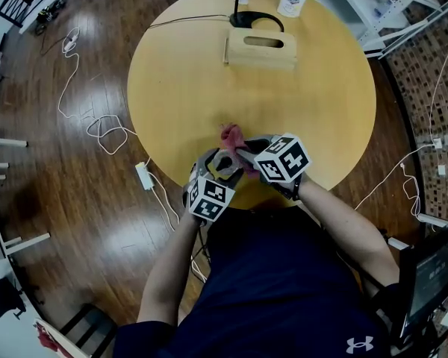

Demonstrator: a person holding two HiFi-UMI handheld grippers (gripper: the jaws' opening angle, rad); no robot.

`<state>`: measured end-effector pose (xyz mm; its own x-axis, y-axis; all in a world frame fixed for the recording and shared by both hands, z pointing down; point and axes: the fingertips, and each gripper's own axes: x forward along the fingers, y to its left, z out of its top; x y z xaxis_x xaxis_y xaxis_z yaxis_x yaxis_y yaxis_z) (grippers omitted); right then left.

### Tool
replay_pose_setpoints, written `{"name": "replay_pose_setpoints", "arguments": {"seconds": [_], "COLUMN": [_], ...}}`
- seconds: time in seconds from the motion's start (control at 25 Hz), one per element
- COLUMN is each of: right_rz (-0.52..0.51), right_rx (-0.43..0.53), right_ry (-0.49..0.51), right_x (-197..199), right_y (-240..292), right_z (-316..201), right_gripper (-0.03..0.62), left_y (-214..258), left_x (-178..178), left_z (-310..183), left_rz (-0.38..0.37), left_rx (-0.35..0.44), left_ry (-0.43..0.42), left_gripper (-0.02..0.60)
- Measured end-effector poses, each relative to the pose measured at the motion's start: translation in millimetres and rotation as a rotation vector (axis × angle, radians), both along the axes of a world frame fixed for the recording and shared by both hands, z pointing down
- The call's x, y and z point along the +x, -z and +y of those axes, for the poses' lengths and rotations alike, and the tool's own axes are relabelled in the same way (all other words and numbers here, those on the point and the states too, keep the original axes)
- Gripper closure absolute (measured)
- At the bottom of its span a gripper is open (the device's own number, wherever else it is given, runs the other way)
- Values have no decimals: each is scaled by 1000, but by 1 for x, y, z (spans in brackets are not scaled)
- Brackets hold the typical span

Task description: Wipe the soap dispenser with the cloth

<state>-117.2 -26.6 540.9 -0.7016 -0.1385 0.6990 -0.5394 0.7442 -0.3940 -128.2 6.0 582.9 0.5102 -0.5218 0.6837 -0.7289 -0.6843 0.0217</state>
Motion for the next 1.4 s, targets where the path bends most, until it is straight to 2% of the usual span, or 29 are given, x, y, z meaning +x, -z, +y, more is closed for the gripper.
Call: {"name": "replay_pose_setpoints", "arguments": {"seconds": [0.08,0.12,0.28,0.4,0.48,0.56,0.64,0.8,0.92,1.04,1.16,1.2,1.28,1.4], "right_rz": [46,31,-137,-171,-146,-130,-152,-249,-239,-168,-202,-247,-363,-449], "right_rx": [6,3,-44,-96,-106,-73,-11,157,248,181,111,127,196,269], "right_ry": [-51,-61,-30,-89,-143,-141,-92,67,114,92,86,92,91,10], "right_x": [17,19,-9,-1,16,28,30,5,3,18,23,22,20,29], "right_y": [-8,-7,10,2,-6,-3,13,57,65,36,28,41,80,126], "right_z": [-7,-7,6,-2,-8,-5,2,13,8,14,33,38,44,38], "right_gripper": [522,522,522,522,522,522,522,522,523,523,523,523,523,523], "left_y": [0,0,1,1,8,27,50,95,138,196,251,264,279,281], "left_x": [0,0,-4,-4,-8,-15,-19,-18,-6,-3,-1,1,4,5], "left_z": [0,0,-1,-3,-3,-3,-5,-14,-18,-24,-28,-29,-31,-31], "left_rz": [1,3,15,9,33,85,122,171,235,358,456,469,445,399], "left_rx": [3,5,23,16,7,16,34,62,78,88,135,152,175,175], "left_ry": [-3,-3,14,32,48,70,79,33,19,97,138,138,128,133], "left_gripper": [219,219,219,219,222,222,222,222,222,222,222,222,221,222]}}
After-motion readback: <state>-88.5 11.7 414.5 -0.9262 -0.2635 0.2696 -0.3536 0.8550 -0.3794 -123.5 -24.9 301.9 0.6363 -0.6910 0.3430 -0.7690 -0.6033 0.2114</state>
